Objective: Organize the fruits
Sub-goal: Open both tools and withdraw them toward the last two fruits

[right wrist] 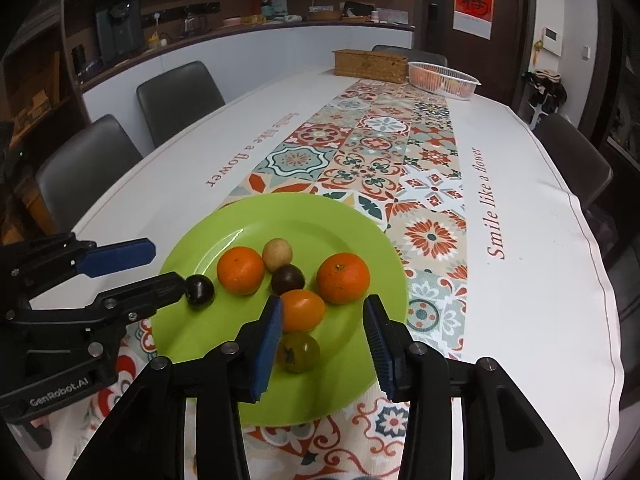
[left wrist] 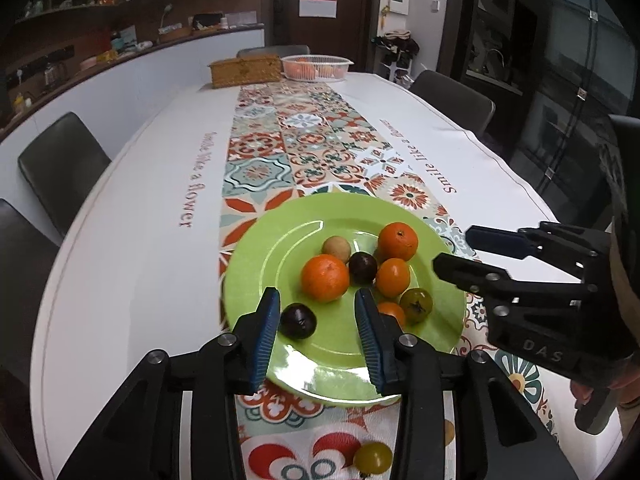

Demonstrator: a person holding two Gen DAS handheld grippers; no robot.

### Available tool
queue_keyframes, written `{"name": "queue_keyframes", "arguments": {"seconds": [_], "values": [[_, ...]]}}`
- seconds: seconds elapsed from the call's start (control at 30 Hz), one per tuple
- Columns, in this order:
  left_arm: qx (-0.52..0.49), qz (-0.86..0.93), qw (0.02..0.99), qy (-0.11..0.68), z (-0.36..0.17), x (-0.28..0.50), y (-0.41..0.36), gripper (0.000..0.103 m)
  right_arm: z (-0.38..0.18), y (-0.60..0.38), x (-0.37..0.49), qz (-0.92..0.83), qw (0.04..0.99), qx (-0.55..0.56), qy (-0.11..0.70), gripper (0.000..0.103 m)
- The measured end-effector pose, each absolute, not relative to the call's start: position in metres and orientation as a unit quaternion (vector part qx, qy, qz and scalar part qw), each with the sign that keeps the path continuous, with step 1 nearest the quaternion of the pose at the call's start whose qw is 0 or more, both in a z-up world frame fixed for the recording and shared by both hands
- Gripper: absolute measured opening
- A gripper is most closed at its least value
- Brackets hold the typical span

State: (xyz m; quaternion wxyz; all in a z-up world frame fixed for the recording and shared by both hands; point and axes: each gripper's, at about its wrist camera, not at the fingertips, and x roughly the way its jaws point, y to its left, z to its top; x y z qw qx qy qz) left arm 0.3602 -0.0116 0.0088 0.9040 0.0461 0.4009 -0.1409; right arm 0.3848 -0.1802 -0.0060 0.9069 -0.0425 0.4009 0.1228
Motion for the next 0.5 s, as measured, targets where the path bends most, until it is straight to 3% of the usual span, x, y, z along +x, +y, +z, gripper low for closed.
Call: {"name": "queue_keyframes", "arguments": {"seconds": [0.17,0.3,0.5], "values": [[0.057,-0.130,0.917,0.374,0.029,0.340,-0.011,0.039,0.011,-0.178,0.361,0.117,0.918,-0.053,0.375,0.042],[0.058,-0.128,0.928,0.346,0.049,0.317,-0.009,0.044,0.028,-0.179,0.338,0.118,0.926,-0.052,0.355,0.048],[0.072,-0.118,0.940,0.312,0.070,0.284,-0.008,0.050,0.047,-0.176,0.305,0.123,0.934,-0.052,0.330,0.049]]}}
